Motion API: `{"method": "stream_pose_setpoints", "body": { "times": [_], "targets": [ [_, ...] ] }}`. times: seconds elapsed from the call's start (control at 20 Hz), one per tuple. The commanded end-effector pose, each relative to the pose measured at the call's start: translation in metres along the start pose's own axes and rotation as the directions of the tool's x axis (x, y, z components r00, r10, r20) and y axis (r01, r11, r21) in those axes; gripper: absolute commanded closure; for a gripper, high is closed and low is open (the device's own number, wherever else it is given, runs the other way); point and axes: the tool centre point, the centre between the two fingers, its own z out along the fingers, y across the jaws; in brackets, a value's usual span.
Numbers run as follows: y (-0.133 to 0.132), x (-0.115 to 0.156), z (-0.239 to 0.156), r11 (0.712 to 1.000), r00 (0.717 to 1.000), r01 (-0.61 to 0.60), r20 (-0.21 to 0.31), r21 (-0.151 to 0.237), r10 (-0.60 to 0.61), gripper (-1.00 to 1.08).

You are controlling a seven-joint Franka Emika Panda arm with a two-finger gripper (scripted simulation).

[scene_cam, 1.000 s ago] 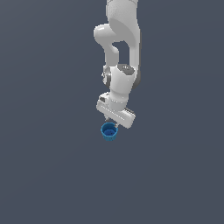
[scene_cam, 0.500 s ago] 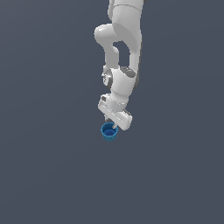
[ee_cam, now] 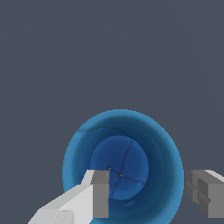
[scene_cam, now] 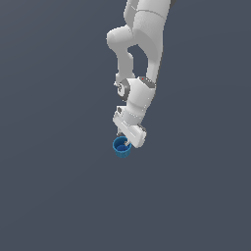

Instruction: Pick up the object and move it to a goal position.

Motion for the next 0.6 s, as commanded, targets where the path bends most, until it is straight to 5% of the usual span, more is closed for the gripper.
{"method": "stream_pose_setpoints", "body": {
  "times": [0.0,0.55],
  "targets": [
    [0.013,-0.006,0.014,0.999,0.999,-0.041,-0.02,-0.034,0.04,-0.2],
    [0.021,-0.009,0.026,0.982,0.981,-0.181,-0.085,-0.055,0.176,-0.2]
  ]
}}
